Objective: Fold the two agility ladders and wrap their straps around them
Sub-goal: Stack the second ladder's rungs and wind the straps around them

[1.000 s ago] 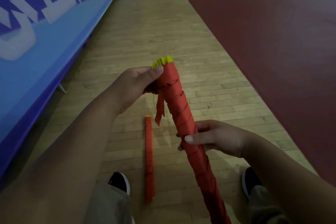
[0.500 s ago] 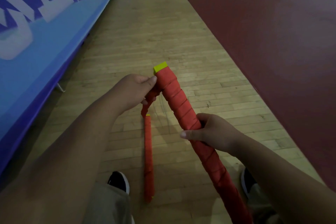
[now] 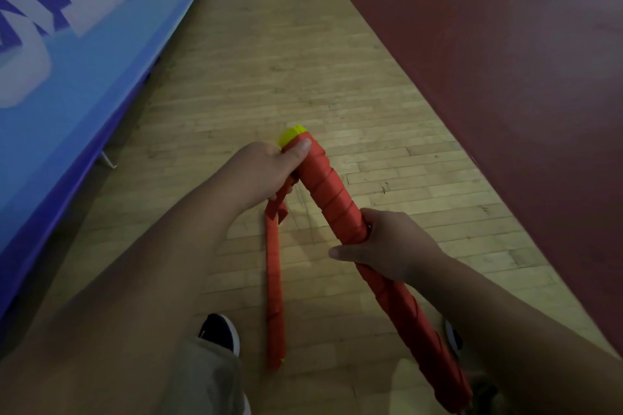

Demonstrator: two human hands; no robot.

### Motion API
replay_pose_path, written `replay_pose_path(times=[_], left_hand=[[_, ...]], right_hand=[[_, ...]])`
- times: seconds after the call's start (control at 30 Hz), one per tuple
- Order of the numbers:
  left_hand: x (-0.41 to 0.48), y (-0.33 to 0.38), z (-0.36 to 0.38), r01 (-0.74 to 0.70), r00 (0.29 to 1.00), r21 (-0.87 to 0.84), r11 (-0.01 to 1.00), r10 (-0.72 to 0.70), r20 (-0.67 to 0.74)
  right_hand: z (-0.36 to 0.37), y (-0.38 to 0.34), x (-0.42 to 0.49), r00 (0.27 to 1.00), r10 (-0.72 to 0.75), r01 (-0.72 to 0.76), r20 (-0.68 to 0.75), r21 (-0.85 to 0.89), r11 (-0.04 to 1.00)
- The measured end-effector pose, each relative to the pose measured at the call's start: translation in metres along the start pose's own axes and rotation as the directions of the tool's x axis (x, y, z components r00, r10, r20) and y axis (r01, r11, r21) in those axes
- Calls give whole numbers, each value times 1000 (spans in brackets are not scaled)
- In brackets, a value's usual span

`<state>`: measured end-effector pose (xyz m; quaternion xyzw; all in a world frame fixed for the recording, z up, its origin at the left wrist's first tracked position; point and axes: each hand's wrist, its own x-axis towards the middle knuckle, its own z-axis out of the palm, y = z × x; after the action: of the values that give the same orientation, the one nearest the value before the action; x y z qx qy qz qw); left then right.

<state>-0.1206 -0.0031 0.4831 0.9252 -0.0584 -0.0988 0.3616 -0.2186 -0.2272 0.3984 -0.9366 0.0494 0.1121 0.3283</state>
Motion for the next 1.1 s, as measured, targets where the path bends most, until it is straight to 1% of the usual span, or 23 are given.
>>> replay_pose_path(times=[0.1, 0.2, 0.27, 0.33, 0.4, 0.53, 0.6, 0.67, 0.73, 0.83, 0.9, 1.0, 1.1], left_hand=[[-2, 5, 12, 76, 993, 22, 997, -73, -93], [0, 8, 17, 114, 986, 16, 993, -111, -129], [-1, 12, 15, 94, 986, -6, 996, -94, -140], [-1, 16, 11, 57, 988, -33, 998, -61, -144], [-1, 18, 7, 19, 989, -66, 998, -28, -145], [-2, 19, 1, -42, 988, -135, 990, 21, -152], [-1, 17, -5, -72, 987, -180, 981, 45, -153], [1, 14, -12, -103, 988, -230, 968, 73, -136], [3, 8, -18, -121, 990, -270, 955, 96, -105], [5, -1, -21, -107, 994, -323, 940, 97, -47], [6, -4, -23, -80, 997, -345, 935, 80, -13], [6, -11, -26, -72, 997, -299, 951, 77, 5], [5, -17, -27, -79, 996, -192, 978, 87, 37]], right_hand=[[4, -1, -1, 1000, 11, -11, 6, -26, 1000], [6, -1, -1, 999, 8, -8, 35, 14, 1000], [4, -1, 0, 998, -5, 1, 57, 63, 998], [-3, -4, 1, 993, -15, -1, 114, 136, 991], [-10, -8, 1, 976, -26, -18, 218, 198, 980], [-25, -13, -5, 910, -77, -45, 408, 282, 958], [-30, -12, -9, 882, -143, -47, 450, 386, 921], [-34, -9, -9, 859, -186, -100, 478, 511, 854], [-38, -8, -8, 831, -220, -121, 512, 551, 826], [-43, -8, -9, 810, -265, -70, 523, 535, 842], [-45, -8, -11, 828, -249, -65, 502, 527, 847], [-42, -7, -11, 867, -209, -43, 452, 487, 872], [-39, -6, -10, 907, -153, -9, 393, 379, 925]])
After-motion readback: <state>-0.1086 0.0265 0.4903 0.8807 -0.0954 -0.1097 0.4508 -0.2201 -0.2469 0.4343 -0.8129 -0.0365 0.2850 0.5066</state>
